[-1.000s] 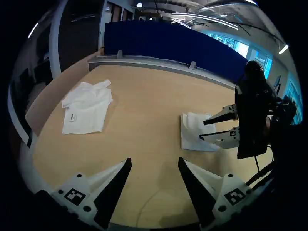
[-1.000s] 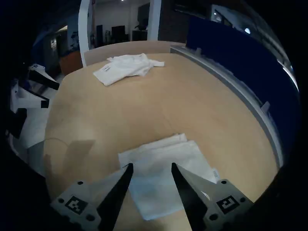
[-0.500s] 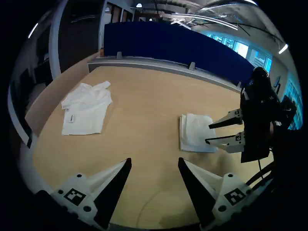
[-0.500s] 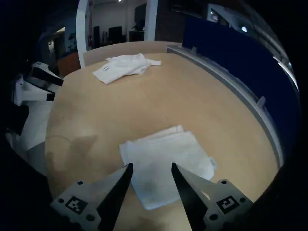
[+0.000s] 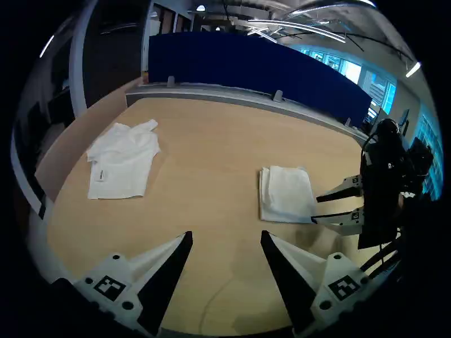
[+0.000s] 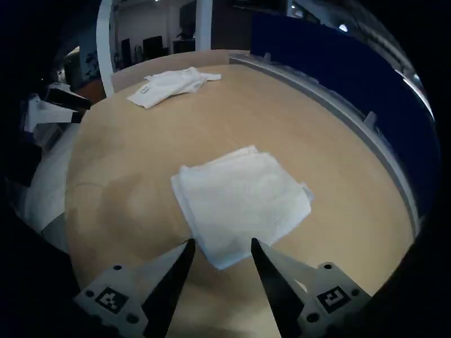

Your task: Fold towel

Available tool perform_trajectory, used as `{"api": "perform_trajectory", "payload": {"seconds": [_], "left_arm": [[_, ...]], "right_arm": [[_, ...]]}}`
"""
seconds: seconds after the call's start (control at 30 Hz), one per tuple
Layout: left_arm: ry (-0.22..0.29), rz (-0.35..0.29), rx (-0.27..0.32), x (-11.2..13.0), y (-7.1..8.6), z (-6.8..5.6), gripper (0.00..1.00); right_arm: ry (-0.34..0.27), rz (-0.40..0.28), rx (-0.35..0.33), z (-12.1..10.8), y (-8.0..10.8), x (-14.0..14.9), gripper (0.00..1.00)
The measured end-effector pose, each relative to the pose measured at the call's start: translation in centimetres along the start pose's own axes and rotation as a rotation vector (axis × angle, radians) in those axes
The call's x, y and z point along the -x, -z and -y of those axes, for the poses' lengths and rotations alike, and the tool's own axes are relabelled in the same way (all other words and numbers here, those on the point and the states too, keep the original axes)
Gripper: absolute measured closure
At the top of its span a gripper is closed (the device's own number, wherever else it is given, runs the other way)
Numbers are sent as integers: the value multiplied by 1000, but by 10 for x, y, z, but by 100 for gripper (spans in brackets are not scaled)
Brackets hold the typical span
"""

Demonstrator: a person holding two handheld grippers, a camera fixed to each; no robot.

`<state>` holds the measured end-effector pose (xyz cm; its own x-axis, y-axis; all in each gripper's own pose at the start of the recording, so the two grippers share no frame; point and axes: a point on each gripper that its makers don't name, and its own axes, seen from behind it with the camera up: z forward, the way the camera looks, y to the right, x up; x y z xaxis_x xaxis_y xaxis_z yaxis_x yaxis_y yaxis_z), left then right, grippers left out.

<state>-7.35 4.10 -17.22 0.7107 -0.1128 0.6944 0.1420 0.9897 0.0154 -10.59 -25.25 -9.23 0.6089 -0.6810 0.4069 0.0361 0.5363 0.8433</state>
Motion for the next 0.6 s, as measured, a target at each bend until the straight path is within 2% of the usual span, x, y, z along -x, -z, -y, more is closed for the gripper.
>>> {"api": "perform_trajectory", "payload": {"seconds": [0.37,0.5,0.6], "left_arm": [[-4,3,4,1,-4,-2,10],[-3,4,5,2,-5,-2,10],[0,4,6,2,-6,-2,10]], "right_arm": [[-39,28,17,2,-1,23,26],[-51,36,23,2,-4,27,43],[-64,40,20,4,-6,29,48]]}}
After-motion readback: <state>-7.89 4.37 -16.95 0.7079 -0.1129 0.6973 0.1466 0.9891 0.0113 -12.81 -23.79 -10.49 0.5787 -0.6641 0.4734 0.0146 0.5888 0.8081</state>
